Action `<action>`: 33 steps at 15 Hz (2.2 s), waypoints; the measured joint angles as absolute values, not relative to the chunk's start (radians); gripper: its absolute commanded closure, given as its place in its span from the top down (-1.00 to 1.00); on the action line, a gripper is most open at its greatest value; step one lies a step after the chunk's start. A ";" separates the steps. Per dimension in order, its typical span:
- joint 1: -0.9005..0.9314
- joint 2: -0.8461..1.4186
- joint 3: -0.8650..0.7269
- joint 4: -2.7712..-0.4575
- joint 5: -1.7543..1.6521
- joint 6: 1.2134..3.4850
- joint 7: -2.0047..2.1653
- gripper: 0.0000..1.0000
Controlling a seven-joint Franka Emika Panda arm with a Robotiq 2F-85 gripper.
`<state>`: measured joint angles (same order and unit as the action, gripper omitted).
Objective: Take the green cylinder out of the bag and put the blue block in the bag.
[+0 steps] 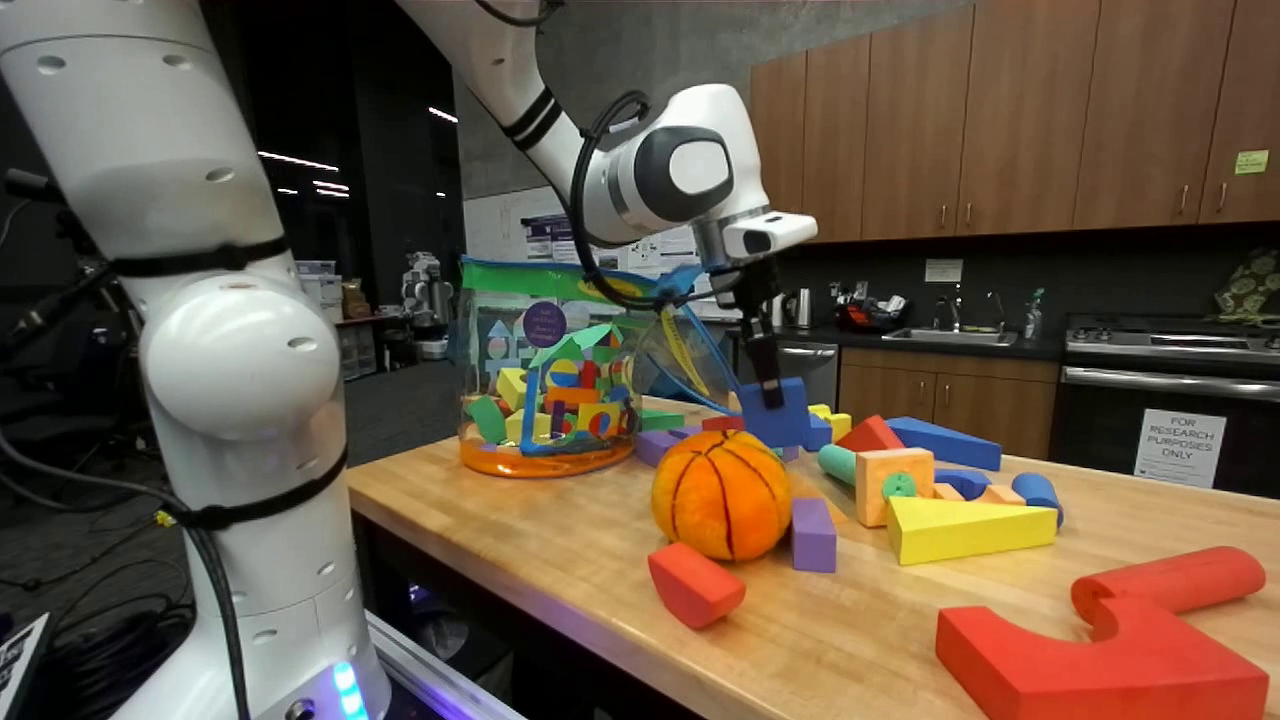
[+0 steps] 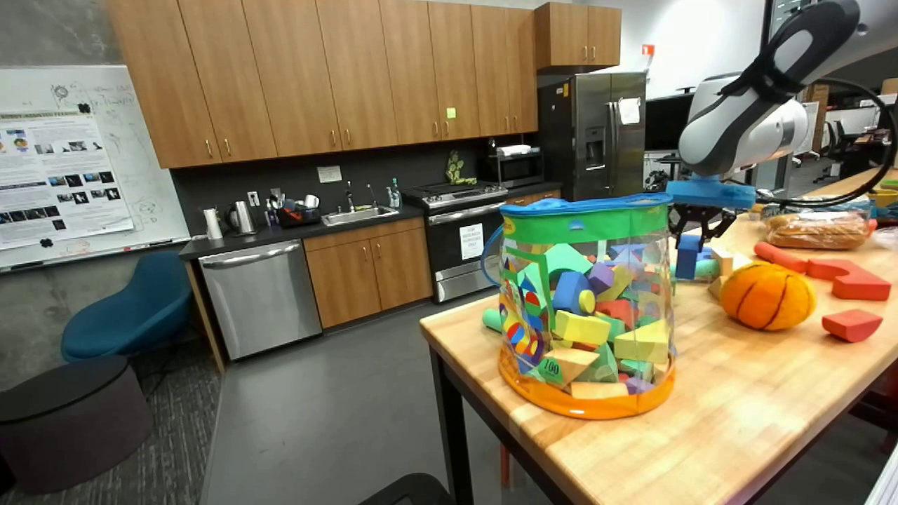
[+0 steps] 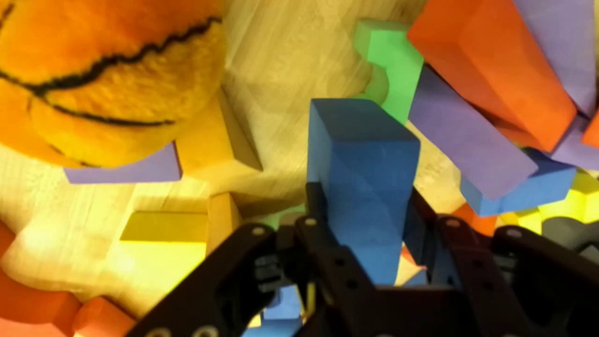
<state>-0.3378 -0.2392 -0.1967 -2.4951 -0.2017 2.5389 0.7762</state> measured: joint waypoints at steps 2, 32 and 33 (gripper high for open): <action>-0.352 -0.293 -0.193 -2.491 -0.223 2.545 0.776 -0.68; -0.184 -0.567 0.144 -2.243 -0.254 2.675 0.393 -0.68; -0.158 -0.573 0.147 -2.262 -0.248 2.671 0.358 -0.68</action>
